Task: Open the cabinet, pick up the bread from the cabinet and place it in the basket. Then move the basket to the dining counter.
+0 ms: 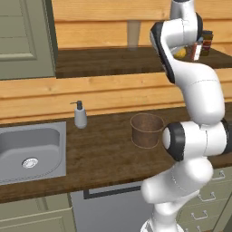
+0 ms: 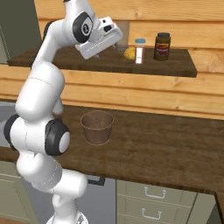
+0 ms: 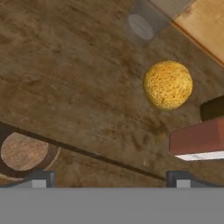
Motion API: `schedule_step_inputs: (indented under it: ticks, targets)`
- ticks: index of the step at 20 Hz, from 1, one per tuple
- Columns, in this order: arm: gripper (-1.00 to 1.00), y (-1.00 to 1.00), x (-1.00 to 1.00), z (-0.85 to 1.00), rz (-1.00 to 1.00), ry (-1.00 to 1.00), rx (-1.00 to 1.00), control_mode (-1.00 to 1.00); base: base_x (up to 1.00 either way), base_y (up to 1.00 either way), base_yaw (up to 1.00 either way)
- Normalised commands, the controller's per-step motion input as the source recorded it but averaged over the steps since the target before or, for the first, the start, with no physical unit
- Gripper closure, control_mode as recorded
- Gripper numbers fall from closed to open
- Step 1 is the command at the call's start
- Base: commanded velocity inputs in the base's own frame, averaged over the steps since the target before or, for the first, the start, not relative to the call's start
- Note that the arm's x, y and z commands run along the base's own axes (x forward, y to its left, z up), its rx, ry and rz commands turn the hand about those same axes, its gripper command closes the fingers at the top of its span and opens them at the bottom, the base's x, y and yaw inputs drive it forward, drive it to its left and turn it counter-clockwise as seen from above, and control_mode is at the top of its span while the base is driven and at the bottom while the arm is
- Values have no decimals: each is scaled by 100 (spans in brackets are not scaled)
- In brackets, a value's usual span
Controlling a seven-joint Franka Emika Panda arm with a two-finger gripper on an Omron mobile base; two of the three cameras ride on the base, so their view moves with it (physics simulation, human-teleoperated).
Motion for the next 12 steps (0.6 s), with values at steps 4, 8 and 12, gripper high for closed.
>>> schedule_step_inputs:
  ticks: [4,8,12]
  targets:
    - [-100,-33,53,9,10,2,0,-100,0,0,0]
    - [-100,-31,59,0,8,0,2,-100,0,0,0]
    - [-100,-24,64,0,7,1,1,-100,0,0,0]
